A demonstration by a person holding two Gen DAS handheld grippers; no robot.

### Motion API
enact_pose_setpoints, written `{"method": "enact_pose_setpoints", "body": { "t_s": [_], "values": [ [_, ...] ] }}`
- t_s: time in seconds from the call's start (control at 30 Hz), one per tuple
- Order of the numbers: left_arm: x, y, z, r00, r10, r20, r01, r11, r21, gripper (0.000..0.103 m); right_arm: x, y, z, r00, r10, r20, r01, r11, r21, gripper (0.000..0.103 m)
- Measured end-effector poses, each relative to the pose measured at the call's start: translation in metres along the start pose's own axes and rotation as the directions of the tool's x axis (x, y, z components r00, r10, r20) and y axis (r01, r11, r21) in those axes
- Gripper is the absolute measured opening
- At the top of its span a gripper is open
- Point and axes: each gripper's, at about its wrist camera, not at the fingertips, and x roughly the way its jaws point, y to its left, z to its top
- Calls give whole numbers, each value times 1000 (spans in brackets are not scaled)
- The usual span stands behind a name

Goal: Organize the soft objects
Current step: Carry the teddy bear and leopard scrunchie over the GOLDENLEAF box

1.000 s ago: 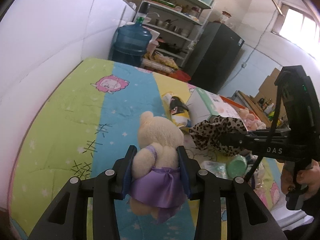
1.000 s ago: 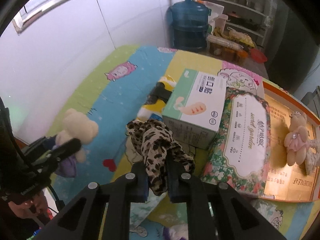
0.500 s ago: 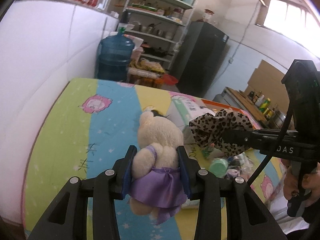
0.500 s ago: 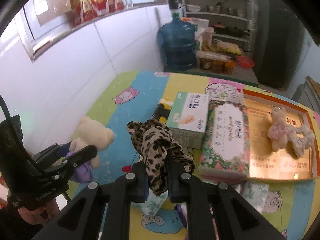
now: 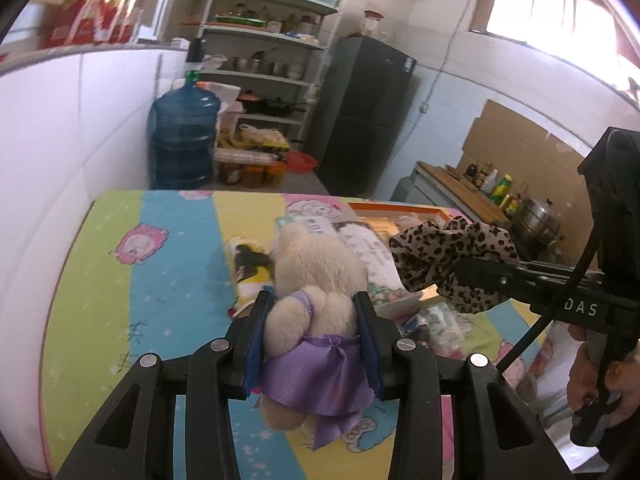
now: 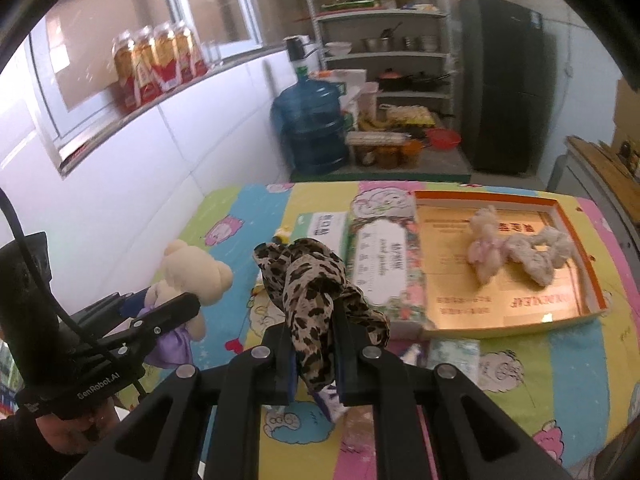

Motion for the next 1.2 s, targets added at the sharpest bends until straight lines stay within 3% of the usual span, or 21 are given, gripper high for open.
{"method": "enact_pose_setpoints", "body": {
  "t_s": [0.67, 1.2],
  "values": [
    [20, -72, 20, 991, -123, -50, 129, 982, 136, 41, -51, -67, -20, 990, -112, 89, 93, 976, 196, 14],
    [60, -116, 36, 983, -157, -92, 172, 969, 178, 41, -60, -124, -18, 983, -150, 104, 116, 955, 274, 14]
  ]
}}
